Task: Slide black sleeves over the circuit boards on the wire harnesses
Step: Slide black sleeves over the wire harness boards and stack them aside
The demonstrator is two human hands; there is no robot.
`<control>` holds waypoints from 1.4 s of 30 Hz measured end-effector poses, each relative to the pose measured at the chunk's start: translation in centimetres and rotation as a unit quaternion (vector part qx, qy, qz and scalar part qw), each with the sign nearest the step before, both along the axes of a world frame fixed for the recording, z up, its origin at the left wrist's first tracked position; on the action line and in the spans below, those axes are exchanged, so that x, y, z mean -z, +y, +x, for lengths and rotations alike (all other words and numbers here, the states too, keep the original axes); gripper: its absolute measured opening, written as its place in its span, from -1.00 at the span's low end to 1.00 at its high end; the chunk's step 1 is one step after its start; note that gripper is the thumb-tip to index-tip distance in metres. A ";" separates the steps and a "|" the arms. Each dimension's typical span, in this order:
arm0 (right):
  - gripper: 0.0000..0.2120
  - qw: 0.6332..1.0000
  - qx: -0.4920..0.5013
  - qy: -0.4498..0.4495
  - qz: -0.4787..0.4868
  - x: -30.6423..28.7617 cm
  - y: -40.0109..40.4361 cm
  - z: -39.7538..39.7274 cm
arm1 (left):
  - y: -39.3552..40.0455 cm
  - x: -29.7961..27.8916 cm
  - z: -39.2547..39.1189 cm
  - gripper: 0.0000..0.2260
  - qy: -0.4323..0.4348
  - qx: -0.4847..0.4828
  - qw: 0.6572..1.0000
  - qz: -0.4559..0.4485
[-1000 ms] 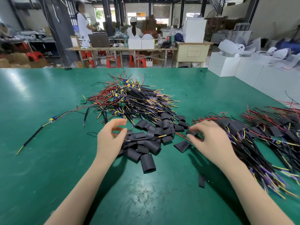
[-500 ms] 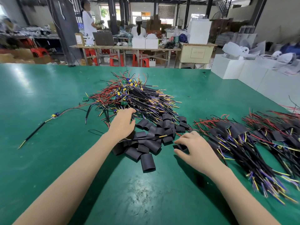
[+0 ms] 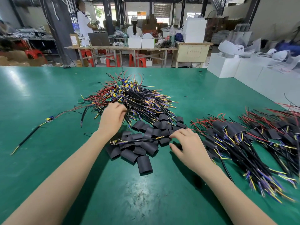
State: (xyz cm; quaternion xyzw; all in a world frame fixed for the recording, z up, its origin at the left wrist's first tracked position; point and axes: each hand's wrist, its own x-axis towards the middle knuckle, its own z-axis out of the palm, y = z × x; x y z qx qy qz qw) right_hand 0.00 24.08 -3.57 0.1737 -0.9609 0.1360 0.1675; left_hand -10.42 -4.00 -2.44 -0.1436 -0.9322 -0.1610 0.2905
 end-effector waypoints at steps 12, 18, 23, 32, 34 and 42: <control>-0.62 0.997 -0.031 -0.054 0.043 1.2 -0.3 -1.0 | -3.8 -2.4 -0.1 -0.65 -0.095 -0.035 0.993 0.060; -0.77 0.999 -0.020 -0.011 0.027 1.1 -0.3 -1.3 | -4.2 0.6 -0.6 -0.54 -0.253 -0.055 0.949 -0.178; -0.81 1.000 -0.019 -0.005 0.022 1.0 -0.4 -1.3 | -4.1 0.8 -0.5 -0.83 -0.163 -0.084 0.961 -0.208; -0.79 0.998 -0.020 -0.042 -0.030 0.3 -0.2 -1.4 | -3.2 -0.8 2.3 -0.86 0.092 -0.013 0.991 0.097; -0.78 0.998 -0.022 -0.046 -0.048 0.1 -0.2 -1.4 | -2.5 -2.6 3.3 -0.84 0.134 0.008 0.972 0.191; -0.72 0.998 -0.022 -0.048 -0.018 0.1 -0.6 -1.3 | 0.1 -6.1 8.5 -0.84 0.046 0.129 0.979 0.149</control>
